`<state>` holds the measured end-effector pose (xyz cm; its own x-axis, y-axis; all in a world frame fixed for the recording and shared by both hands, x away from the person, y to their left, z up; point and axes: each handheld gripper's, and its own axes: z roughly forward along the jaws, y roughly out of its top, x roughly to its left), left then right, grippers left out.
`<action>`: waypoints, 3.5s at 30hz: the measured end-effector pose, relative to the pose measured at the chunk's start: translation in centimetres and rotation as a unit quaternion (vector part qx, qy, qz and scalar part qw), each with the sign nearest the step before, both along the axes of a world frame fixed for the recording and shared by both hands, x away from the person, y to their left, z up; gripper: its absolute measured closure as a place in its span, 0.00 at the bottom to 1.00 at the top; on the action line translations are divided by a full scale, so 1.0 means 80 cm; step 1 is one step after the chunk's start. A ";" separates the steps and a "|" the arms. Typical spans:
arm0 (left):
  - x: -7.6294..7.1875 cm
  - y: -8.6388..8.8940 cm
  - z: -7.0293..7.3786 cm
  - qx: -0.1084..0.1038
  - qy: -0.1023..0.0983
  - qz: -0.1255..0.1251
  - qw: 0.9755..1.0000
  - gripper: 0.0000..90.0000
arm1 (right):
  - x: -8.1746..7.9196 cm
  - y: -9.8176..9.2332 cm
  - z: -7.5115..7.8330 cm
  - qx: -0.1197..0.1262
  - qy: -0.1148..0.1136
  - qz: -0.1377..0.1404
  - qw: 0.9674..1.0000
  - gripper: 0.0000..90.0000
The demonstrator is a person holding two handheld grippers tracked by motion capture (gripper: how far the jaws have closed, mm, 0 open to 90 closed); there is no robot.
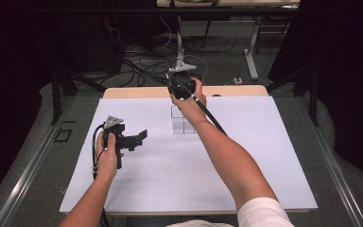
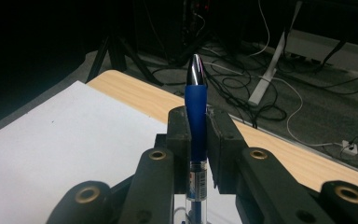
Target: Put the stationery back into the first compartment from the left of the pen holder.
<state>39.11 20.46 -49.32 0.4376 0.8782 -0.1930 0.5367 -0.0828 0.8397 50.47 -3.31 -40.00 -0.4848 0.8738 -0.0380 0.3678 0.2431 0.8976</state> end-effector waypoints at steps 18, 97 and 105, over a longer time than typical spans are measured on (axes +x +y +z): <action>0.000 0.002 0.000 -0.007 -0.002 0.002 1.000 0.00 | 0.020 0.014 -0.030 0.013 0.015 -0.005 1.000 0.89; 0.001 0.007 0.001 -0.004 -0.009 0.016 1.000 0.00 | -0.116 -0.146 -0.058 0.046 0.036 0.006 0.998 0.00; 0.000 0.007 0.001 -0.003 -0.009 0.014 1.000 0.00 | -0.145 -0.202 -0.078 0.039 0.036 -0.029 0.998 0.00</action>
